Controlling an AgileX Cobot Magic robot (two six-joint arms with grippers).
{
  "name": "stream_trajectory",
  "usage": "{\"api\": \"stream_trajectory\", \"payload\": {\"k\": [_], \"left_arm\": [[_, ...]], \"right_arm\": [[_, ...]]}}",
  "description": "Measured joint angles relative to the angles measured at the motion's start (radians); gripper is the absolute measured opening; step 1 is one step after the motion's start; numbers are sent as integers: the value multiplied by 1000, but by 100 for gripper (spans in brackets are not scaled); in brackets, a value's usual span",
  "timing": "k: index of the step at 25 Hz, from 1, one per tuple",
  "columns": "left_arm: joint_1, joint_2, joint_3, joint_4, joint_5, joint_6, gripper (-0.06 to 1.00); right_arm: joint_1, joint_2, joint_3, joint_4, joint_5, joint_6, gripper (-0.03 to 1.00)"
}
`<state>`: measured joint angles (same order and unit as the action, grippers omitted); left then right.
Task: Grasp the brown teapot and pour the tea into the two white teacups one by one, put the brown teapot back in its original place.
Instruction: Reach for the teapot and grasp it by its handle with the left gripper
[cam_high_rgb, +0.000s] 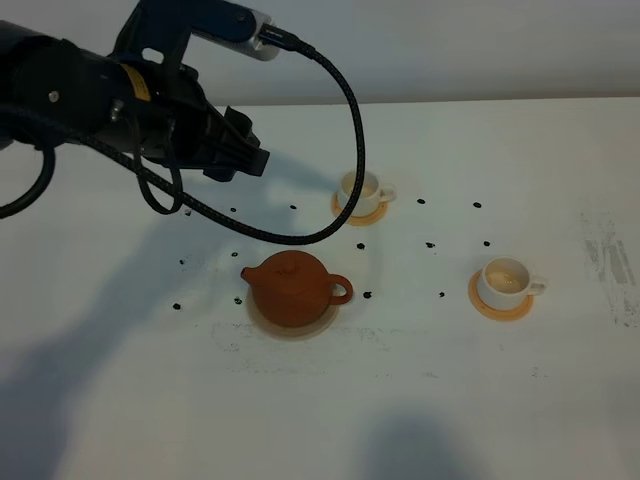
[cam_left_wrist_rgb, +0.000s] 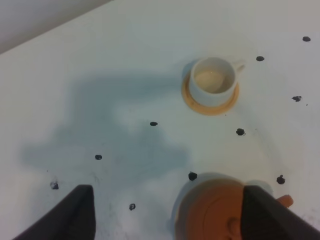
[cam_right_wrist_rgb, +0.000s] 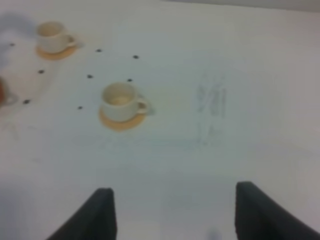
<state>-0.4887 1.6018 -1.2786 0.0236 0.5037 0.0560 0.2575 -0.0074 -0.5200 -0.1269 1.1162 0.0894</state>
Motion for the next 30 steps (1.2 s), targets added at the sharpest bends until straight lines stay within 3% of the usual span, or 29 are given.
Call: {"api": "stream_trajectory", "payload": {"k": [5,10,23,30], "left_arm": [[-10,23,-3,-1,3,1,60],[-41,36,-3,0,-23,5,60],[-54,39,-11,-8,-82,53,60],[-60,113,-197,-75,149,223,55]], "right_arm": [[-163,0,0,0,0,0,51],[-263,0,0,0,0,0,51],[-281,0,0,0,0,0,51],[-281,0,0,0,0,-1,51]]}}
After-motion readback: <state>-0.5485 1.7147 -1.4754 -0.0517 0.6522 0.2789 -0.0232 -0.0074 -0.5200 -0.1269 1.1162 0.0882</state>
